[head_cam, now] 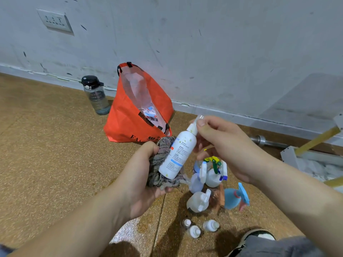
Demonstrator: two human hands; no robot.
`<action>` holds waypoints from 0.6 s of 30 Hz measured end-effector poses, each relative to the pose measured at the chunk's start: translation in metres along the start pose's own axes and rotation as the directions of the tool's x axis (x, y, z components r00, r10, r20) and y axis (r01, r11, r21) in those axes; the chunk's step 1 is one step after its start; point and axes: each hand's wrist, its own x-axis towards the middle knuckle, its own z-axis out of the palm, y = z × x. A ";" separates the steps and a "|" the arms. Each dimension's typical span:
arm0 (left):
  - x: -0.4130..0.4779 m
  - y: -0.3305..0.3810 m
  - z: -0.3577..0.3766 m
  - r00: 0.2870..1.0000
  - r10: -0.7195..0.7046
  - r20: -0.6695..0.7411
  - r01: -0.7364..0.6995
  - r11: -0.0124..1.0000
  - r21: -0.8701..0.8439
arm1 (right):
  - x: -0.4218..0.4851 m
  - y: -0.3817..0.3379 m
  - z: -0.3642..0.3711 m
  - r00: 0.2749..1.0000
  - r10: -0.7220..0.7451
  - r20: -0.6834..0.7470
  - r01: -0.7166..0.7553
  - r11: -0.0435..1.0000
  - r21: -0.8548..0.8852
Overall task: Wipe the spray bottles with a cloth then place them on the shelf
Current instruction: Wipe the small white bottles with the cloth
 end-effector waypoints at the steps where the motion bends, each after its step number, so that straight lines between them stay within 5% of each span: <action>1: 0.002 -0.001 -0.002 1.000 0.000 -0.004 0.001 1.000 0.010 | 0.001 0.001 -0.001 1.000 -0.005 0.007 0.005 1.000 0.012; 6: 0.000 -0.003 0.000 0.994 0.088 -0.069 -0.076 0.984 0.159 | 0.000 0.004 0.000 0.998 0.015 0.060 -0.020 0.997 0.073; 11: -0.001 -0.012 0.004 0.874 0.481 -0.071 -0.432 0.834 0.343 | -0.004 0.005 0.007 0.999 -0.037 0.036 0.033 0.996 0.085; 13: 0.000 -0.016 0.002 0.727 0.686 0.041 -0.600 0.605 0.523 | -0.005 0.005 0.011 0.998 -0.050 0.045 0.045 0.993 0.113; 16: -0.001 -0.020 0.000 0.478 0.795 0.372 -0.652 0.038 0.757 | -0.009 0.007 0.020 0.996 -0.039 0.074 0.027 0.987 0.156; 18: 0.001 -0.021 -0.001 0.448 0.788 0.423 -0.614 -0.073 0.786 | -0.012 0.010 0.024 0.994 -0.009 0.105 -0.013 0.978 0.209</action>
